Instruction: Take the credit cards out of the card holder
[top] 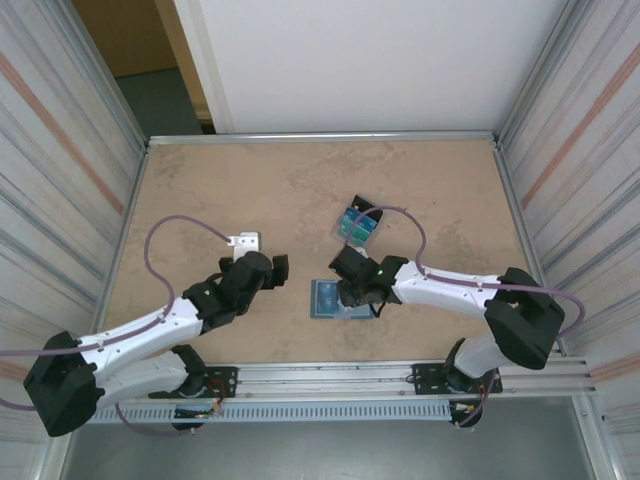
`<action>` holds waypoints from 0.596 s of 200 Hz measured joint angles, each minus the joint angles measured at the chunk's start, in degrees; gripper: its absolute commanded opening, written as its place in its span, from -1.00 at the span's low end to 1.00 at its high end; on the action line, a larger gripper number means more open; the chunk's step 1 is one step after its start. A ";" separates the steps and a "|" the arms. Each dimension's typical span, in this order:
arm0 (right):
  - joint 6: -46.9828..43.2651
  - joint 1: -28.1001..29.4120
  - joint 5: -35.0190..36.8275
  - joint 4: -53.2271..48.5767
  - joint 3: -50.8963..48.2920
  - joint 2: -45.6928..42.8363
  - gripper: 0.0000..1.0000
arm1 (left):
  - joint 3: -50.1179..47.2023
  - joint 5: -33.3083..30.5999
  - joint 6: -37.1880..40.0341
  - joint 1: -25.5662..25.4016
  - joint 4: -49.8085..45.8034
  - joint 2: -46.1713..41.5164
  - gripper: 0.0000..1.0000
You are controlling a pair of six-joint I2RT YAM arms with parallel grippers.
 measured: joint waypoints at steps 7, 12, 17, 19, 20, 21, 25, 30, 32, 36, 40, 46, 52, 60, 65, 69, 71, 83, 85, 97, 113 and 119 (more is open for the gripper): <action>0.37 -0.63 0.00 -0.07 -0.57 -0.39 -0.27 | 0.11 0.02 0.20 -0.13 0.00 0.31 0.97; 0.52 -1.01 0.00 -0.13 -0.96 -0.59 -0.27 | 0.22 0.04 0.42 -0.28 -0.02 0.55 0.98; 0.63 -1.40 -0.02 -0.17 -1.36 -0.83 -0.27 | 0.31 0.02 0.50 -0.44 0.00 0.74 0.98; 0.72 -1.57 -0.02 -0.17 -1.53 -0.90 -0.27 | 0.37 0.04 0.61 -0.48 0.00 0.85 0.98; 0.72 -1.64 -0.04 -0.17 -1.57 -0.92 -0.27 | 0.37 0.07 0.63 -0.50 0.00 0.87 0.97; 0.74 -1.77 -0.04 -0.17 -1.68 -0.94 -0.27 | 0.42 0.07 0.68 -0.50 0.00 0.94 0.97; 0.81 -1.99 -0.04 -0.17 -1.92 -1.05 -0.26 | 0.52 0.07 0.87 -0.57 0.00 1.11 0.98; 0.92 -2.43 -0.15 -0.17 -2.21 -1.16 -0.27 | 0.70 0.04 1.09 -0.79 0.02 1.40 0.98; 0.94 -2.58 -0.22 -0.20 -2.32 -1.20 -0.27 | 0.72 0.09 1.11 -0.83 0.02 1.53 0.97; 0.94 -2.91 -0.24 -0.13 -2.49 -1.25 -0.27 | 0.83 0.09 1.33 -0.92 0.04 1.70 0.98; 0.96 -3.19 -0.35 -0.11 -2.62 -1.33 -0.27 | 0.92 0.11 1.53 -1.14 0.11 1.99 0.97; 0.98 -3.56 -0.48 -0.13 -2.75 -1.38 -0.27 | 1.03 0.22 1.77 -1.36 0.24 2.34 0.97; 0.98 -3.89 -0.52 -0.11 -2.86 -1.46 -0.28 | 1.14 0.35 2.01 -1.66 0.37 2.80 0.97; 0.98 -4.33 -0.66 -0.13 -2.93 -1.55 -0.30 | 1.25 0.55 2.32 -2.08 0.46 3.34 0.97; 0.98 -4.52 -0.72 -0.15 -2.93 -1.57 -0.31 | 1.33 0.68 2.51 -2.40 0.44 3.72 0.98; 1.01 -4.76 -0.76 -0.13 -2.93 -1.64 -0.32 | 1.38 0.79 2.60 -2.67 0.50 4.02 0.97; 1.03 -4.85 -0.90 -0.15 -2.93 -1.64 -0.33 | 1.40 0.92 2.62 -2.80 0.48 4.17 0.98; 1.22 -5.40 -1.31 -0.17 -2.93 -1.79 -0.35 | 1.44 1.44 2.99 -3.54 0.61 4.94 0.97; 1.22 -5.53 -1.38 -0.22 -2.93 -1.88 -0.36 | 1.44 1.60 3.02 -3.65 0.63 5.07 0.97; 1.42 -6.21 -1.57 -0.39 -2.93 -2.45 -0.37 | 1.44 2.05 3.19 -4.52 0.70 5.92 0.97; 1.60 -7.23 -1.64 -0.87 -2.93 -4.26 -0.38 | 1.55 2.60 3.41 -5.84 0.79 7.52 0.98; 1.66 -7.56 -1.70 -1.09 -2.93 -5.16 -0.38 | 1.68 2.71 3.43 -6.25 0.76 8.13 0.98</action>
